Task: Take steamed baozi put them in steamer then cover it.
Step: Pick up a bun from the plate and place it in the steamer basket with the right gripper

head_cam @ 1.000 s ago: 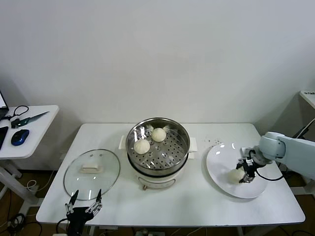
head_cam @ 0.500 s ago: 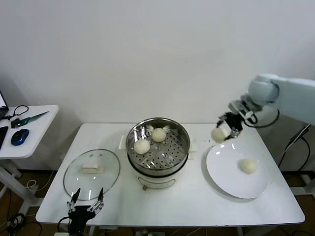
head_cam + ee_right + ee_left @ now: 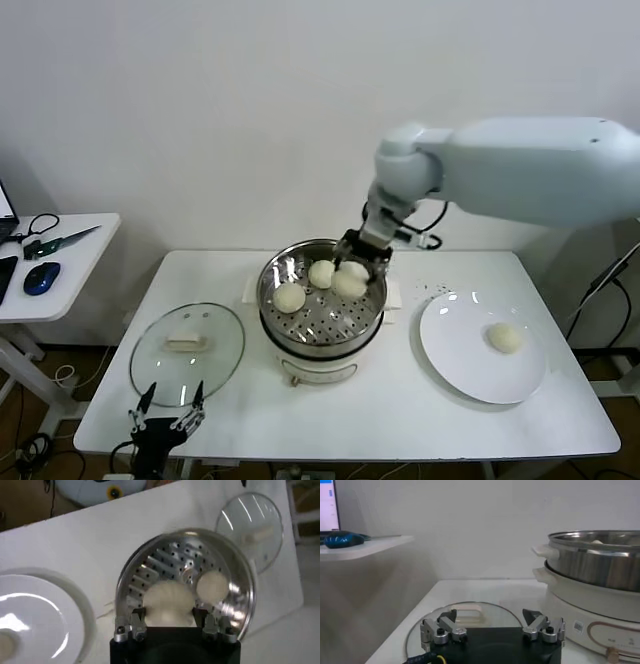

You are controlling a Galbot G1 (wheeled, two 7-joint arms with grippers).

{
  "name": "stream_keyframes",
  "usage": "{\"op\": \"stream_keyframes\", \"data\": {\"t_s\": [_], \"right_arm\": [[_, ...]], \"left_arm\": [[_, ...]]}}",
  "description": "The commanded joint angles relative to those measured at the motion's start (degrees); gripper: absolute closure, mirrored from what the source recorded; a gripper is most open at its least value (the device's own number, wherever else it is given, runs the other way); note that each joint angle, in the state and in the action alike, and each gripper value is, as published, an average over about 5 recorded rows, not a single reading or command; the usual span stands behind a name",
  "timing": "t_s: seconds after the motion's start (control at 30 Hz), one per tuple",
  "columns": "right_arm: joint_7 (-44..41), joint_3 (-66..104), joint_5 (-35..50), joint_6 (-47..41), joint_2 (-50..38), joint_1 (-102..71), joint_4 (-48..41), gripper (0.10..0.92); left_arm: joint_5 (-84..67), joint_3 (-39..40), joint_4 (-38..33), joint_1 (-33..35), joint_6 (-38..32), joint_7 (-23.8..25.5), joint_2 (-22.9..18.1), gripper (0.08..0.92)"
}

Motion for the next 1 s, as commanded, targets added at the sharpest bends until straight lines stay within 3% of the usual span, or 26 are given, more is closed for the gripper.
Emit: {"op": "stream_keyframes", "data": {"t_s": [0.03, 0.4, 0.77, 1.0], "right_arm": [[4.69, 2.2, -9.81, 2.93, 7.77, -11.86, -1.4, 0.38], [4.61, 3.15, -16.0, 4.37, 8.59, -15.92, -8.78, 0.38], [2.64, 2.52, -11.66, 5.66, 8.8, -13.69, -9.38, 0.375], [-2.37, 0.19, -2.59, 5.77, 4.89, -4.42, -8.96, 0.233]], "left_arm": [[0.01, -0.15, 0.0, 0.13, 0.07, 0.03, -0.03, 0.177], [-0.14, -0.38, 0.02, 0.69, -0.25, -0.17, -0.07, 0.177], [-0.15, -0.29, -0.32, 1.15, -0.3, -0.24, -0.28, 0.177], [-0.12, -0.37, -0.54, 1.26, -0.22, -0.24, -0.39, 0.177]]}}
